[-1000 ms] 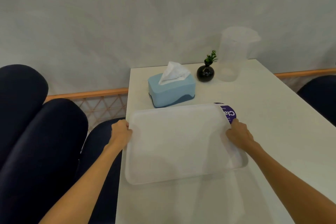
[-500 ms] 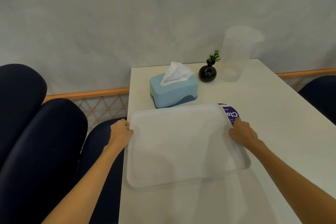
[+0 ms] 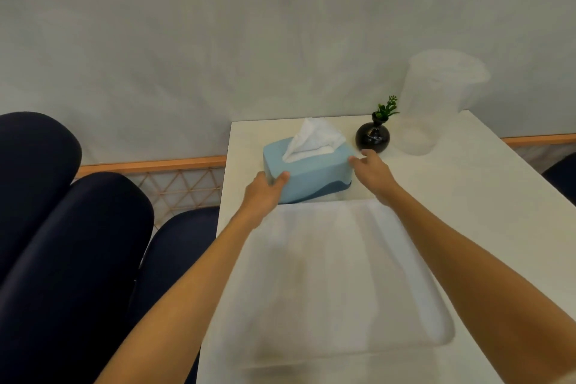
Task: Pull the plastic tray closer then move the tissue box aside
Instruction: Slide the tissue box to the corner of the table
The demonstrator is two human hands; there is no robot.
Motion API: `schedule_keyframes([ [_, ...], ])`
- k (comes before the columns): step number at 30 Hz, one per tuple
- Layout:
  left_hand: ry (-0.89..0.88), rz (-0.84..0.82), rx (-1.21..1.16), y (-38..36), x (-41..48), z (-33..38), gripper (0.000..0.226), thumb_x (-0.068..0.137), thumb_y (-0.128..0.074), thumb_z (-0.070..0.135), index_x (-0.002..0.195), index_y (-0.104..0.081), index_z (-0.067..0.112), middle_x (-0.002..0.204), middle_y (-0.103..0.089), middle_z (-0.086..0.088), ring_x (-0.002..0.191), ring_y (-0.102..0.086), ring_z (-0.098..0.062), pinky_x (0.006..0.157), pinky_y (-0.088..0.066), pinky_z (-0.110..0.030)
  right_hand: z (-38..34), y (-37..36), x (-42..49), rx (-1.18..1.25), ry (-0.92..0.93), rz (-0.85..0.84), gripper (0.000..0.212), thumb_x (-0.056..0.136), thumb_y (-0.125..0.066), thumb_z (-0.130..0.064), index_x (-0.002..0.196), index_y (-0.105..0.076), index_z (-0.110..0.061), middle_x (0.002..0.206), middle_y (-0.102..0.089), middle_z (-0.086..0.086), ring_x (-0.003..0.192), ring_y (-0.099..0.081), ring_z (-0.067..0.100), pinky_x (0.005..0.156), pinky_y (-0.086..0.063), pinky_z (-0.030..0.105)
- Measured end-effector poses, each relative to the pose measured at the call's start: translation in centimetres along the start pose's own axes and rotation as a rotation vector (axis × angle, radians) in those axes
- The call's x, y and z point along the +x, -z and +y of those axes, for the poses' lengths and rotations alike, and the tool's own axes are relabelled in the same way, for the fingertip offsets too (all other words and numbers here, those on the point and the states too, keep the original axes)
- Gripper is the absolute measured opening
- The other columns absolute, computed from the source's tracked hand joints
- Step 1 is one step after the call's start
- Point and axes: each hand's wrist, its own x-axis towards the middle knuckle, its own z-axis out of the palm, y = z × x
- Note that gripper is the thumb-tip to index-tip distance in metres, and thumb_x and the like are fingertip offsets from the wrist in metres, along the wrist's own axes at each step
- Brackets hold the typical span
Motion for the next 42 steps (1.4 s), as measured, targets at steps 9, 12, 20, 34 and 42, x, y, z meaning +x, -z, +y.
schedule_keyframes([
  [9, 0.024, -0.012, -0.107, 0.5, 4.7, -1.6, 0.053, 0.090, -0.051, 0.049, 0.127, -0.047, 0.012, 0.116, -0.056, -0.003, 0.103, -0.053, -0.022, 0.066, -0.043, -0.026, 0.2, -4.0, 3.7, 0.135, 0.078, -0.054, 0.054, 0.095, -0.045, -0.040, 0.140, -0.036, -0.012, 0.133, -0.049, 0.013, 0.108, -0.051, 0.024, 0.086, -0.049, 0.035],
  [12, 0.030, 0.015, -0.141, 2.3, 7.6, -2.0, 0.054, 0.088, -0.052, 0.052, 0.125, -0.050, 0.013, 0.120, -0.059, -0.005, 0.106, -0.056, -0.023, 0.079, -0.049, -0.033, -0.9, -5.7, 4.6, 0.141, 0.156, -0.077, 0.058, 0.094, -0.048, -0.041, 0.143, -0.032, -0.015, 0.127, -0.049, 0.002, 0.108, -0.050, 0.021, 0.084, -0.050, 0.033],
  [20, -0.004, -0.009, -0.242, 6.6, 13.4, -2.1, 0.040, 0.092, -0.051, 0.043, 0.120, -0.052, 0.014, 0.112, -0.059, -0.003, 0.101, -0.058, -0.019, 0.095, -0.048, -0.036, -4.0, -9.9, 8.8, 0.171, 0.170, -0.052, 0.060, 0.091, -0.053, -0.042, 0.142, -0.034, -0.016, 0.129, -0.051, 0.004, 0.103, -0.048, 0.017, 0.082, -0.047, 0.030],
  [34, -0.006, -0.077, -0.230, 8.8, 19.7, -1.6, 0.048, 0.090, -0.049, 0.051, 0.120, -0.048, 0.014, 0.125, -0.057, -0.008, 0.117, -0.054, -0.027, 0.107, -0.044, -0.045, -7.7, -12.3, 14.3, 0.181, 0.084, -0.080, 0.058, 0.091, -0.054, -0.041, 0.139, -0.036, -0.015, 0.129, -0.050, 0.009, 0.103, -0.048, 0.023, 0.090, -0.049, 0.042],
  [42, -0.001, -0.068, -0.247, 8.6, 20.0, -1.3, 0.043, 0.091, -0.048, 0.049, 0.117, -0.047, 0.015, 0.123, -0.056, -0.007, 0.118, -0.053, -0.026, 0.108, -0.043, -0.045, -7.7, -12.4, 14.7, 0.203, 0.071, -0.075, 0.059, 0.090, -0.055, -0.041, 0.140, -0.035, -0.015, 0.122, -0.049, 0.005, 0.104, -0.048, 0.022, 0.093, -0.049, 0.043],
])
